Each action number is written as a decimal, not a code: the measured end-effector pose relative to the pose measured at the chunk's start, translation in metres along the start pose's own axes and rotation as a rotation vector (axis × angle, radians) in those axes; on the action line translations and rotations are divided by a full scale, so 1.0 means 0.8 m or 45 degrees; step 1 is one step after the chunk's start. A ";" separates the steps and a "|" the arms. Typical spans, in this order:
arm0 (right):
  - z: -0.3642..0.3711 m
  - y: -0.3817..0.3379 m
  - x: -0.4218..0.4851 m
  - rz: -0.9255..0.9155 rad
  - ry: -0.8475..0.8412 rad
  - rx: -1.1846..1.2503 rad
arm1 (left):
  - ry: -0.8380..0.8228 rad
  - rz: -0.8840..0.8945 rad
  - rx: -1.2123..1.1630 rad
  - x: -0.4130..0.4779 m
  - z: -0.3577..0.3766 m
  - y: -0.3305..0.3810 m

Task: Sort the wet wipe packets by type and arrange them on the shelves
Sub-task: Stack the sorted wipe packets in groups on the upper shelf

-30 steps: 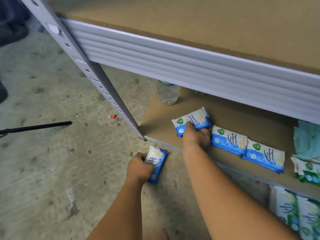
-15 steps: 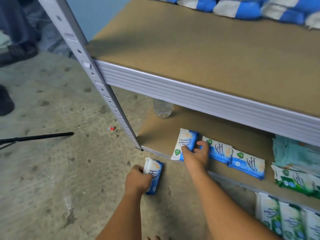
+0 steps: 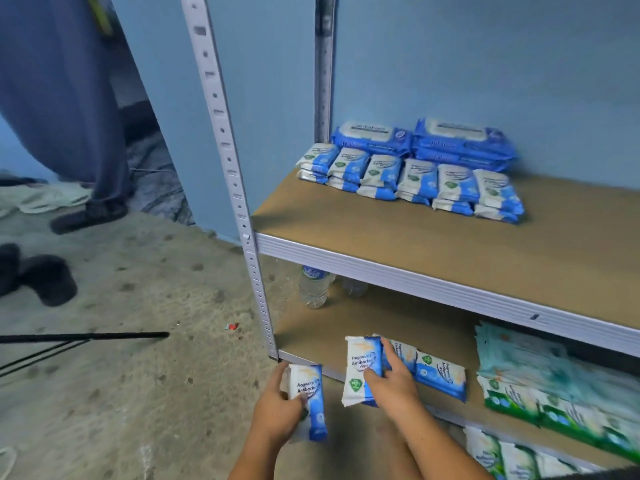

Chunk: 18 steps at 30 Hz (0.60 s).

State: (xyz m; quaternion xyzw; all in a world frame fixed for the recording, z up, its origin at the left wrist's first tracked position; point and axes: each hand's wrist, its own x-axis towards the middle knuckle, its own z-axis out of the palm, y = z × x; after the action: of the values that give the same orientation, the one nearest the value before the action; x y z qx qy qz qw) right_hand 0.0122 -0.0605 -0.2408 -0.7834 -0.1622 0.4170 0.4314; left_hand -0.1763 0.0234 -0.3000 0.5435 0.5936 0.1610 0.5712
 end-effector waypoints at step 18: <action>-0.111 -0.119 -0.174 -0.347 -0.080 0.235 | -0.079 0.648 -0.008 -0.164 -0.050 0.179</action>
State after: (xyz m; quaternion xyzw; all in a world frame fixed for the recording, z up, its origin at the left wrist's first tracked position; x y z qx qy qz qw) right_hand 0.0089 -0.1391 -0.0675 -0.6978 -0.2415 0.3919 0.5488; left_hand -0.1761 -0.0174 -0.1059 0.6784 0.4195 0.2845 0.5319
